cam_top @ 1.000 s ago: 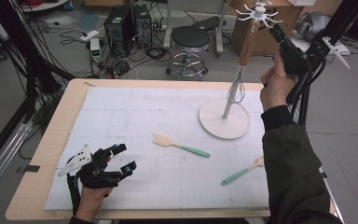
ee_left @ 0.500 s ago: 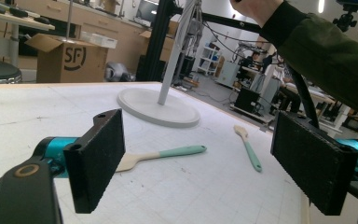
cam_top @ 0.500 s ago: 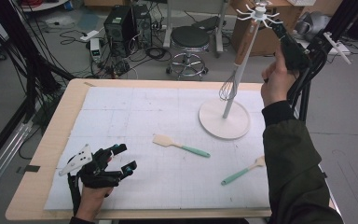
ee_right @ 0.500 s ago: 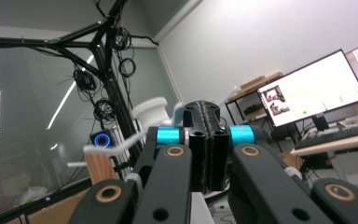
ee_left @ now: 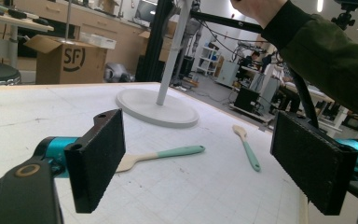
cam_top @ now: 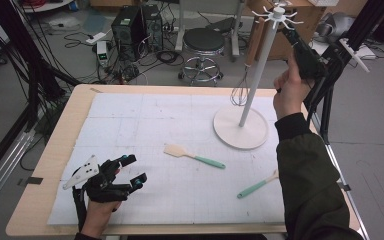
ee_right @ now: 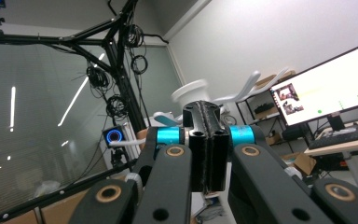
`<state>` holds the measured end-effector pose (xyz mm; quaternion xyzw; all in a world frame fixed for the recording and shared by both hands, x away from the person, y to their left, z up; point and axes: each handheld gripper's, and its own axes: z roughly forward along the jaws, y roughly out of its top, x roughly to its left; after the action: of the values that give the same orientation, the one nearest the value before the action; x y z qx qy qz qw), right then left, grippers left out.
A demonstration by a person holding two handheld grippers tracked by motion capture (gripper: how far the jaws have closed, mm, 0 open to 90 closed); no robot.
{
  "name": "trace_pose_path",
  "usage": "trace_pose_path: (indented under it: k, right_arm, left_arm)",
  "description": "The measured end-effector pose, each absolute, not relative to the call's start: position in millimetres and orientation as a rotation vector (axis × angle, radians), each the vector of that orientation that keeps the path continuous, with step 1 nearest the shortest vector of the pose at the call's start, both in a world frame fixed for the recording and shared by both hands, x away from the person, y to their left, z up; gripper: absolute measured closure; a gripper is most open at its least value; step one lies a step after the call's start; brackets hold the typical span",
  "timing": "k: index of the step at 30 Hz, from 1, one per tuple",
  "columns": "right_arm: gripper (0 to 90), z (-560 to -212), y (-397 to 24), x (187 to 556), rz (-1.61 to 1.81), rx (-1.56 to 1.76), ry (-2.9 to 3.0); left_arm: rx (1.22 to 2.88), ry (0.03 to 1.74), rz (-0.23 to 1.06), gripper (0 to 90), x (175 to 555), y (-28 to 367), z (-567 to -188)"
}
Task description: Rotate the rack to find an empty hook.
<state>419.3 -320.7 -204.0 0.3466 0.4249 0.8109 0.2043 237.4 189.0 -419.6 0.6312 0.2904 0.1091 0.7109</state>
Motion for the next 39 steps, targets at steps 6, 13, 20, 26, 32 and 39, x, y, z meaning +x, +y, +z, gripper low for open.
trace_pose_path:
  k: [6,13,20,26,32,39]
  right_arm:
    - [90.0,-204.7,-313.2,415.0,2.271,0.954,1.191]
    - [90.0,-205.5,-305.9,415.7,2.28,0.946,1.194]
    - [90.0,-206.8,-300.4,416.7,2.295,0.941,1.198]
    - [90.0,-203.8,-294.1,415.7,2.298,0.926,1.216]
    - [90.0,-204.8,-284.8,417.3,2.303,0.919,1.235]
    - [90.0,-202.7,-278.6,420.6,2.299,0.921,1.253]
  left_arm:
    - [1.385,0.648,0.236,18.5,236.1,189.8,-419.1]
    - [1.392,0.648,0.236,18.7,237.2,189.1,-420.0]
    - [1.393,0.65,0.231,18.7,237.9,189.6,-421.0]
    - [1.394,0.648,0.231,18.9,237.8,189.7,-420.9]
    - [1.393,0.649,0.229,18.9,237.5,189.8,-421.0]
    - [1.394,0.649,0.23,18.9,237.3,189.7,-421.3]
